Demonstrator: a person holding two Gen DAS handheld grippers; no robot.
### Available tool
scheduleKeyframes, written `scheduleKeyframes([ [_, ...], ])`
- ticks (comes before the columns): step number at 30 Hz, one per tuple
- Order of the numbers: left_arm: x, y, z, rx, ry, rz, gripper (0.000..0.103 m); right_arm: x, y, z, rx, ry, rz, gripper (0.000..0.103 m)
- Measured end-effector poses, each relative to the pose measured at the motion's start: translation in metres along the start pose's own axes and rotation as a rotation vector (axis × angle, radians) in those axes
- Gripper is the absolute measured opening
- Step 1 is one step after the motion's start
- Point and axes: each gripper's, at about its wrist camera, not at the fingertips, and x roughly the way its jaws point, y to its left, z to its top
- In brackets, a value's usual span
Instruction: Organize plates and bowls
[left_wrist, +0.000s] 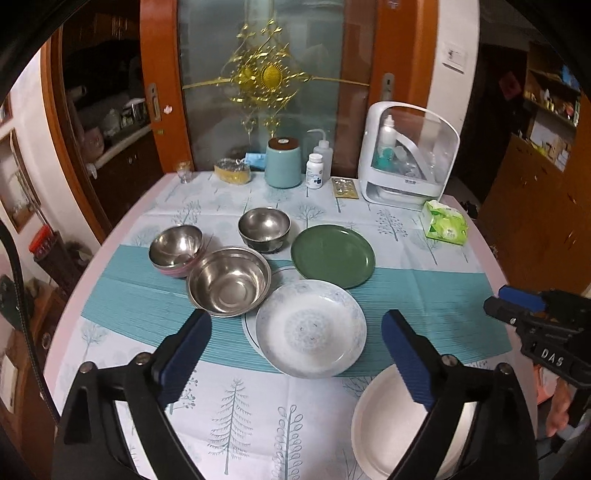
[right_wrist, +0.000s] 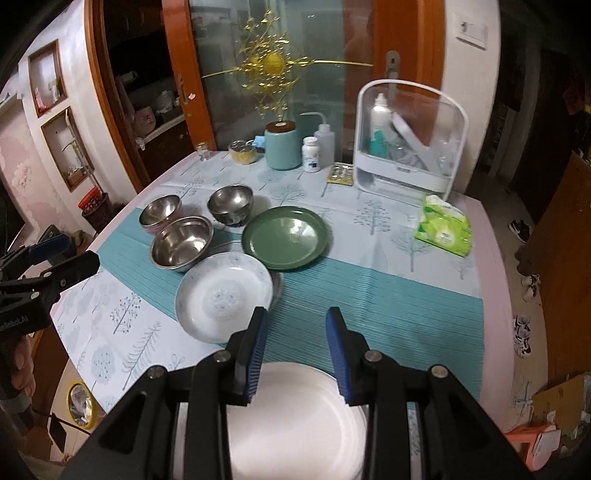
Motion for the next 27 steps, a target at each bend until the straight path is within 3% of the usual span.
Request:
scheduleKeyframes([
  [5, 0.031, 0.018, 0.004, -0.015, 0.042, 0.022, 0.096, 0.029, 0.009, 0.01, 0.039, 0.06, 0.009, 0.046],
  [17, 0.142, 0.059, -0.015, -0.015, 0.226, -0.019, 0.096, 0.108, 0.028, 0.014, 0.116, 0.232, 0.03, 0.046],
  [27, 0.204, 0.066, -0.031, -0.019, 0.354, -0.072, 0.091, 0.182, 0.015, 0.004, 0.227, 0.387, 0.08, 0.046],
])
